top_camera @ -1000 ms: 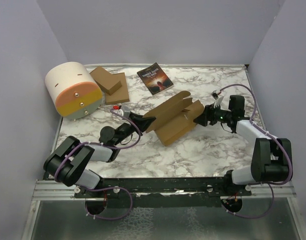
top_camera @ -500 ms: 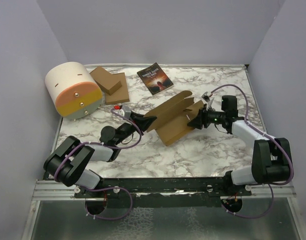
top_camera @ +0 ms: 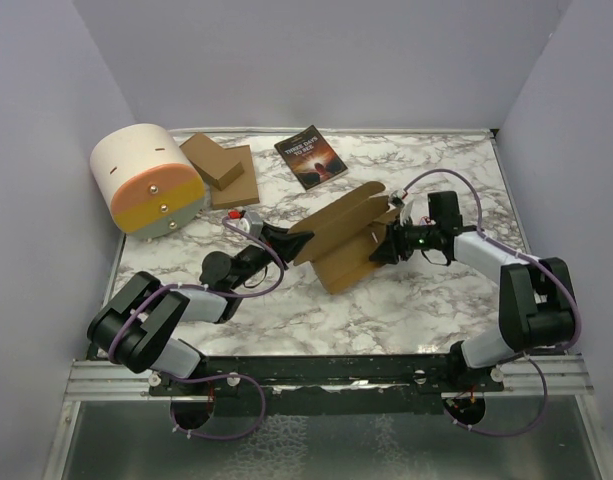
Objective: Fold the paper box
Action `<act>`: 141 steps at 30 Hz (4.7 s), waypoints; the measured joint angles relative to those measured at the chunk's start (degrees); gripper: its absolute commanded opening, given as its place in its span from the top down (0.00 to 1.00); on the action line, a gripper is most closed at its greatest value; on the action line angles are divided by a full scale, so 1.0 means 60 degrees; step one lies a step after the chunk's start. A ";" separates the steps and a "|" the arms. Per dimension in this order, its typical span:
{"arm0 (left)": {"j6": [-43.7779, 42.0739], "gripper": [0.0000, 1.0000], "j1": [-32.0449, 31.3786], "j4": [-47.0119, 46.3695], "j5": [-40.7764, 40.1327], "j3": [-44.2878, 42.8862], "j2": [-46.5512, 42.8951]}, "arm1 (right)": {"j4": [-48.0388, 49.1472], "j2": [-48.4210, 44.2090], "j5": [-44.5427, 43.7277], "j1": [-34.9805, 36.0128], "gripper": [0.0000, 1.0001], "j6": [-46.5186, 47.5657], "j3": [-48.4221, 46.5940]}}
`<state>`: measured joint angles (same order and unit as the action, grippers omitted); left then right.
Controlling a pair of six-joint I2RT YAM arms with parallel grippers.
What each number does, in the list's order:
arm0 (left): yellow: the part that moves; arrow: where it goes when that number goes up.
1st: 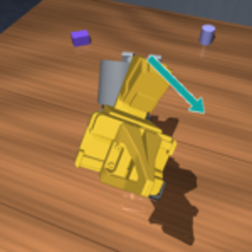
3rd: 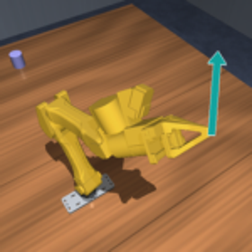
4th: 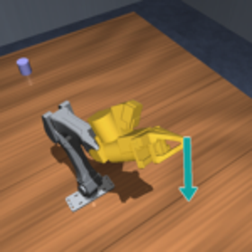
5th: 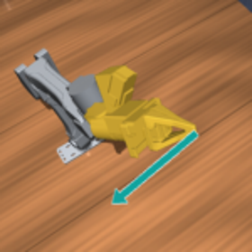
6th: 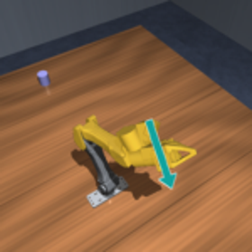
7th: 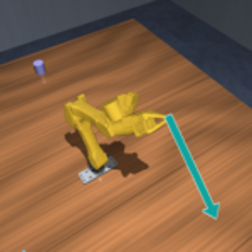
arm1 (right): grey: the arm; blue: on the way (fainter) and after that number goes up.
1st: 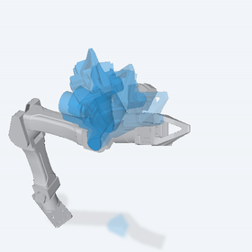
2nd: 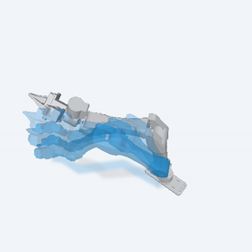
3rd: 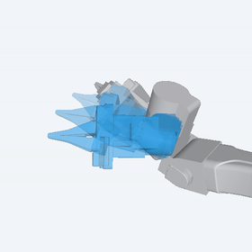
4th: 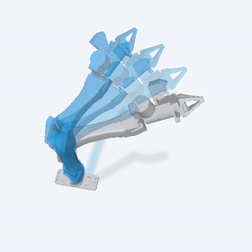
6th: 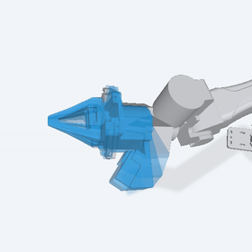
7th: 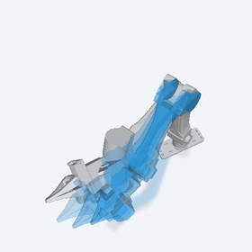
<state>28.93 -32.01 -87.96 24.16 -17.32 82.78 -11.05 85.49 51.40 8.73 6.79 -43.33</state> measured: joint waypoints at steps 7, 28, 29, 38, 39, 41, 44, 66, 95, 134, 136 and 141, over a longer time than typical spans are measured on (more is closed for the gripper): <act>-0.0073 1.00 0.0000 -0.0004 -0.0036 0.0000 0.0029 | -0.0889 0.0455 -0.0200 0.0036 0.57 0.0688 -0.0492; -0.0404 1.00 0.0000 0.0018 0.0004 -0.0004 0.0484 | -0.2069 0.1628 -0.0463 0.0040 0.69 0.2007 -0.1147; -0.0419 1.00 0.0000 0.0015 0.0004 -0.0004 0.0492 | -0.2109 0.1632 -0.0437 0.0044 0.66 0.2065 -0.1166; -0.0455 1.00 0.0000 0.0015 0.0000 -0.0004 0.0495 | -0.2452 0.1665 -0.0036 0.0044 0.62 0.2506 -0.1198; -0.0455 1.00 0.0000 0.0015 0.0000 -0.0004 0.0495 | -0.2473 0.1665 0.0022 0.0044 0.61 0.2550 -0.1198; -0.0455 1.00 0.0000 0.0015 0.0000 -0.0004 0.0495 | -0.2528 0.1665 0.0124 0.0044 0.61 0.2623 -0.1198; -0.0455 1.00 0.0000 0.0015 0.0000 -0.0004 0.0495 | -0.2652 0.1672 0.0346 0.0044 0.64 0.2754 -0.1202; -0.0459 1.00 0.0000 0.0058 -0.0004 0.0000 0.0495 | -0.2776 0.2204 -0.0699 0.0550 0.93 0.3169 -0.1399; -0.1585 1.00 0.0350 0.0044 0.1479 0.0055 -0.0466 | -0.2004 -0.0033 0.2732 -0.3268 0.19 0.3807 -0.2051; -0.1705 1.00 0.0528 0.0029 0.1606 -0.1093 0.0586 | 0.1530 -0.0947 0.2648 -0.1956 0.99 0.3555 0.0317; -0.1738 1.00 0.0532 0.0022 0.1606 -0.1096 0.0816 | 0.1963 -0.0936 0.2244 -0.1800 0.99 0.3315 0.0568; -0.1749 1.00 0.0532 -0.0025 0.1610 -0.1093 0.1220 | 0.2514 -0.0907 0.1603 -0.1512 0.90 0.2991 0.0816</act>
<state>18.44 -28.82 -88.12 33.82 -23.88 90.11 4.03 80.05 61.01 -0.34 24.73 -38.44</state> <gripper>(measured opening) 0.018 0.046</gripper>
